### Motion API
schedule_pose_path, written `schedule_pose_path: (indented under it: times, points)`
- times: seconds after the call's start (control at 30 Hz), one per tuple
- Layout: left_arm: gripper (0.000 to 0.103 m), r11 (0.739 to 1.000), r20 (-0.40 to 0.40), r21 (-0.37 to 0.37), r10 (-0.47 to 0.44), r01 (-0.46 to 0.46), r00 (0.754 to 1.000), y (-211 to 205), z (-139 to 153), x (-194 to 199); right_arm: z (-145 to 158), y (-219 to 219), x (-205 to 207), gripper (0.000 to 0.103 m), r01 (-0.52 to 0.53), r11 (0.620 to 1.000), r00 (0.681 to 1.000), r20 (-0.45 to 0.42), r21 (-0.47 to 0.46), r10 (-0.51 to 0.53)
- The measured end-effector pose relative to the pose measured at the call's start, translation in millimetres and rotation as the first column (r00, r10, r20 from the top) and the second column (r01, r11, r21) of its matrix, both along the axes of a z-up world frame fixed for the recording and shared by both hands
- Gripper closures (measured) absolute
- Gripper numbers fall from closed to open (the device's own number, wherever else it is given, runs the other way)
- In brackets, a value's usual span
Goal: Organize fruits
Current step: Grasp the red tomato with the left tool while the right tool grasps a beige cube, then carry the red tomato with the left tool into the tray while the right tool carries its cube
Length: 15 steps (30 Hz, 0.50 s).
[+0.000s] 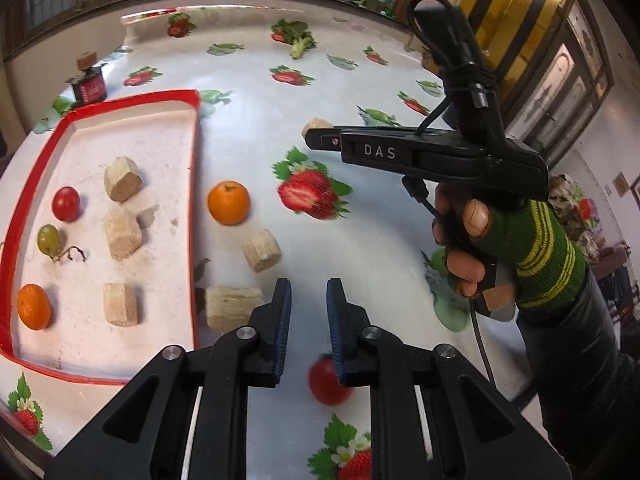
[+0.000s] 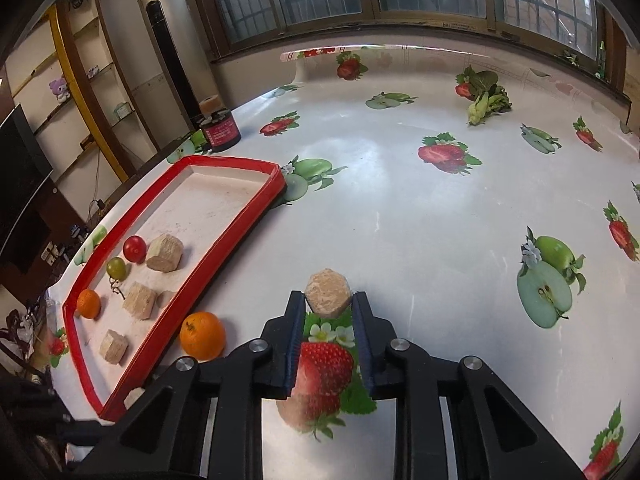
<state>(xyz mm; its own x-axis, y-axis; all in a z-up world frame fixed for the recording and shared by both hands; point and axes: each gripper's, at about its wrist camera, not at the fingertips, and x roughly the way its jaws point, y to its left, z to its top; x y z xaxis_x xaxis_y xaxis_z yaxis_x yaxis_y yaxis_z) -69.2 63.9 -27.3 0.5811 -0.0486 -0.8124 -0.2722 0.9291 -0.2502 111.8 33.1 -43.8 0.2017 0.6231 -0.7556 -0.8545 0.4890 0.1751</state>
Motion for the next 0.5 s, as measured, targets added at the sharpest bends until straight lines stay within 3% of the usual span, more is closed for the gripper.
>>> schedule_pose_path:
  times: [0.23,0.27,0.33,0.5]
  points:
    - [0.078,0.995,-0.096,0.066,-0.074,0.080,0.993,-31.0,-17.8,-11.8,5.9,-26.6,-8.1,0.078,0.011,1.000,1.000,-0.012,0.016,-0.011]
    - [0.069,0.995,-0.096,0.059,-0.079,0.085,0.992,-33.2,-21.6,-12.3,6.2,-28.3,-8.9,0.078,0.012,1.000,1.000,-0.015,0.019,-0.012]
    - [0.061,0.995,-0.106,0.044,-0.081,0.086,0.991,-35.8,-27.8,-12.2,6.9,-30.6,-9.5,0.078,0.013,1.000,1.000,-0.017,0.023,-0.013]
    - [0.061,0.994,-0.106,0.046,-0.090,0.096,0.990,-40.5,-34.3,-8.9,11.7,-33.6,-12.3,0.078,0.012,0.999,1.000,-0.015,0.032,-0.012]
